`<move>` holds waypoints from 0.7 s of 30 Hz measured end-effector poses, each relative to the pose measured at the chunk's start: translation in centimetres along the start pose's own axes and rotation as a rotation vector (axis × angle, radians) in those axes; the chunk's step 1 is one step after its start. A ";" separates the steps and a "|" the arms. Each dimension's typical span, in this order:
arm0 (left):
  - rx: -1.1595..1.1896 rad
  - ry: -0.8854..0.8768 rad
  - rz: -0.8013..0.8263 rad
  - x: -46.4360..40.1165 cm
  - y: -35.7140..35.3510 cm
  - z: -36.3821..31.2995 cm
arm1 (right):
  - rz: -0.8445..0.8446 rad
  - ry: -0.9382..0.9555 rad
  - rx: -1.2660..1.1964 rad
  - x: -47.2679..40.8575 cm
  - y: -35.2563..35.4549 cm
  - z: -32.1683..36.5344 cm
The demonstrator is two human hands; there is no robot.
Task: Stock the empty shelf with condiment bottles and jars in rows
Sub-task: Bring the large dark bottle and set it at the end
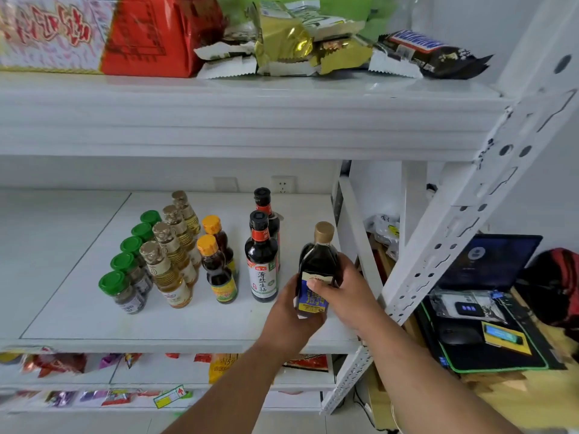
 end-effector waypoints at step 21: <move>0.065 0.053 0.011 -2.3 -1.3 1.7 | -0.032 -0.204 -0.390 0.6 -2.5 -3.8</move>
Point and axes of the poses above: each hand's wrist, its own x-axis away from the middle knuckle, its own y-axis out of the back of the hand, z = x × y, the point moved 6 cm from there along -x, towards the middle knuckle
